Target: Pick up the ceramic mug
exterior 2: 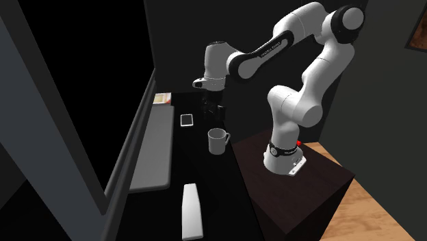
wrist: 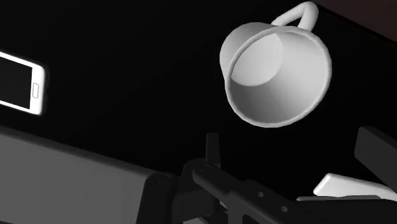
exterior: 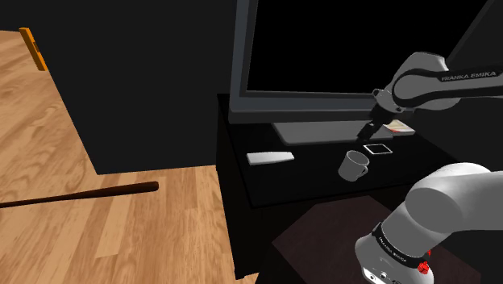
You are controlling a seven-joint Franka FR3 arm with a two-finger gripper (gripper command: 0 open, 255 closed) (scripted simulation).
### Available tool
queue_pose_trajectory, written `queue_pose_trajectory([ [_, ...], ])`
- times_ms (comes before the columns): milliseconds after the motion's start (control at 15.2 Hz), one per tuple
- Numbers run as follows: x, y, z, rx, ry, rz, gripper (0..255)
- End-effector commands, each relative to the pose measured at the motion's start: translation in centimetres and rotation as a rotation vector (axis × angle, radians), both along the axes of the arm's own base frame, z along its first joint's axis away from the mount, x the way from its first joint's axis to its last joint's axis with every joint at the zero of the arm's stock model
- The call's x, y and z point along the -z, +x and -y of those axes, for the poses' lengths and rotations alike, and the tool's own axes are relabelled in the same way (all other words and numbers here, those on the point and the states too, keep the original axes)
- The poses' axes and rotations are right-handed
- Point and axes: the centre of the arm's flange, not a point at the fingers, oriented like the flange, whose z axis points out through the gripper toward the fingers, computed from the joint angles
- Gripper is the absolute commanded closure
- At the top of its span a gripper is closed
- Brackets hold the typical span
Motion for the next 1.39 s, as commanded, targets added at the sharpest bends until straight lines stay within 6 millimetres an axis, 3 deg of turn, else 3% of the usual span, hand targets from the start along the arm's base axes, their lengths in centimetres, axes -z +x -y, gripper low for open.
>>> queue_pose_trajectory([
  [0,2.5,-0.8,1.3,0.001,0.007,-0.008,0],
  [198,5.0,-1.7,2.8,0.004,0.016,-0.017,0],
  [660,9.0,-1.7,2.8,0.004,0.016,-0.017,0],
  [792,9.0,-1.7,2.8,0.004,0.016,-0.017,0],
  [858,9.0,-1.7,2.9,0.004,0.016,-0.017,255],
  [1320,9.0,-1.7,2.9,0.004,0.016,-0.017,255],
])
